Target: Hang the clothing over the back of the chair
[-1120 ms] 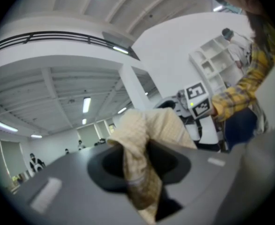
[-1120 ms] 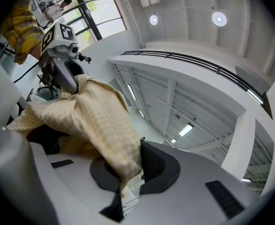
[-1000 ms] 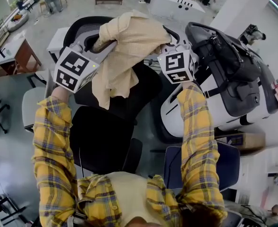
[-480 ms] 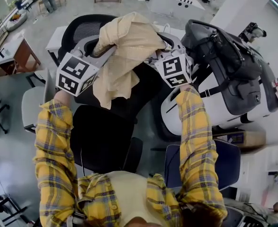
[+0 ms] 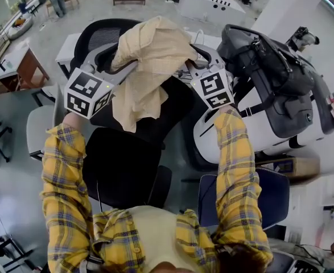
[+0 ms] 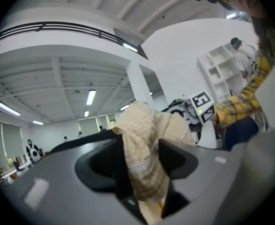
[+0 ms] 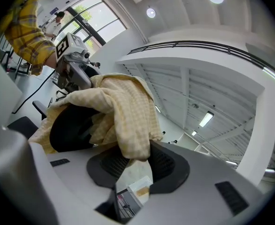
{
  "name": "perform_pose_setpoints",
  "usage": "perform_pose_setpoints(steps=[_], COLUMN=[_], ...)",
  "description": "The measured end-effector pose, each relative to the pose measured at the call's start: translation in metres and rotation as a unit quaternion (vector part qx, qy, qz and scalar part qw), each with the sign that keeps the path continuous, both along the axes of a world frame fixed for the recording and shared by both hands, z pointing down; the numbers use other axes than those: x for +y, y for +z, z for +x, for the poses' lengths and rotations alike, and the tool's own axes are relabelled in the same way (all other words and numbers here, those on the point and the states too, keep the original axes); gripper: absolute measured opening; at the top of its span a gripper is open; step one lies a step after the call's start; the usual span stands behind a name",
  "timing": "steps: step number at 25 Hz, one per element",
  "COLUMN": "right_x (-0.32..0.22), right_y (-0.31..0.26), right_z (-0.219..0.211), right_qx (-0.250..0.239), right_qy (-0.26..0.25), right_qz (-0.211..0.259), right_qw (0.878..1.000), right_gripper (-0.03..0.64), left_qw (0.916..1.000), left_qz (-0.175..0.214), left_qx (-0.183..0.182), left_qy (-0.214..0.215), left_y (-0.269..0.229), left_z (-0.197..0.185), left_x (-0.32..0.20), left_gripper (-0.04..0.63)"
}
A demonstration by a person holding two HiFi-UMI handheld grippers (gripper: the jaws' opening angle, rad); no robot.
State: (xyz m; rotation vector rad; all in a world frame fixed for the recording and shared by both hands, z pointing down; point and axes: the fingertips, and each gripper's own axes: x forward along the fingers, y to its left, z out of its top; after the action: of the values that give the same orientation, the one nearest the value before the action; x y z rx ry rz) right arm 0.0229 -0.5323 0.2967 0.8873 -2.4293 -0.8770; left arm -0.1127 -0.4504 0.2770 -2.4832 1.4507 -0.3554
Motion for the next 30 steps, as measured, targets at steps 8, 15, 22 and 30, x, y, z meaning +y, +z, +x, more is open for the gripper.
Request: perform_pose_setpoints(steps=[8, 15, 22, 30], right_x=[0.014, 0.035, 0.072, 0.121], right_y=[0.016, 0.030, 0.028, 0.028], right_z=[0.023, 0.046, 0.050, 0.038], right_qx=[-0.004, -0.034, -0.068, -0.106], right_qy=[0.016, 0.042, 0.049, 0.051], right_qz=[-0.020, -0.040, -0.038, -0.038], right_qw=[1.000, 0.998, 0.996, 0.992], right_gripper=[0.138, 0.138, 0.138, 0.138], left_qw=[0.9999, 0.9996, 0.9983, 0.9967], left_qz=[0.002, 0.003, 0.015, 0.007], left_qx=[0.014, 0.029, 0.057, 0.081], left_qy=[0.004, 0.005, 0.004, 0.010], left_y=[0.007, 0.013, 0.009, 0.026], left_z=[-0.004, -0.009, -0.014, -0.017], left_x=[0.017, 0.035, 0.056, 0.090], left_gripper=[0.278, 0.278, 0.278, 0.276])
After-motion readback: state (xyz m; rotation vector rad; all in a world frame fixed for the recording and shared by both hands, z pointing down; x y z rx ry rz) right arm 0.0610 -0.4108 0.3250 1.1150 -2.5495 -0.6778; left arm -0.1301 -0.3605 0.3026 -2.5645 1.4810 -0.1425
